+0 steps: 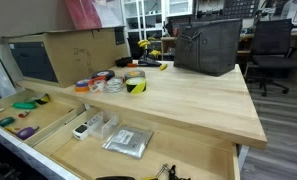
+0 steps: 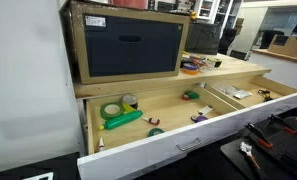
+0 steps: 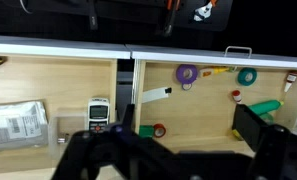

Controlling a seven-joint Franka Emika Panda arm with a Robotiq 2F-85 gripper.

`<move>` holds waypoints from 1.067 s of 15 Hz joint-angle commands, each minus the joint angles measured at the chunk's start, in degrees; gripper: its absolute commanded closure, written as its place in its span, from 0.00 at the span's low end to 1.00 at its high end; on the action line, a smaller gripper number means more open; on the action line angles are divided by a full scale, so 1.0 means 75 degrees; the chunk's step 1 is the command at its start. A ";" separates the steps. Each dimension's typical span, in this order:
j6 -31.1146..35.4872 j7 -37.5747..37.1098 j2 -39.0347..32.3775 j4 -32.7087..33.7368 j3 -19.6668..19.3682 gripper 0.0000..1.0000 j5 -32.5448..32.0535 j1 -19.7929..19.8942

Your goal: Take the green tape out of the drawer

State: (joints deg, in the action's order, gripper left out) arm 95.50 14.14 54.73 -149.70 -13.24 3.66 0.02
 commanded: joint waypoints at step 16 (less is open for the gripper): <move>0.0191 0.0008 0.0004 -0.0222 0.0052 0.00 0.0239 0.0106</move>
State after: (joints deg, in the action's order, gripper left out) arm 95.60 14.14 54.72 -149.76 -13.24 3.68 0.14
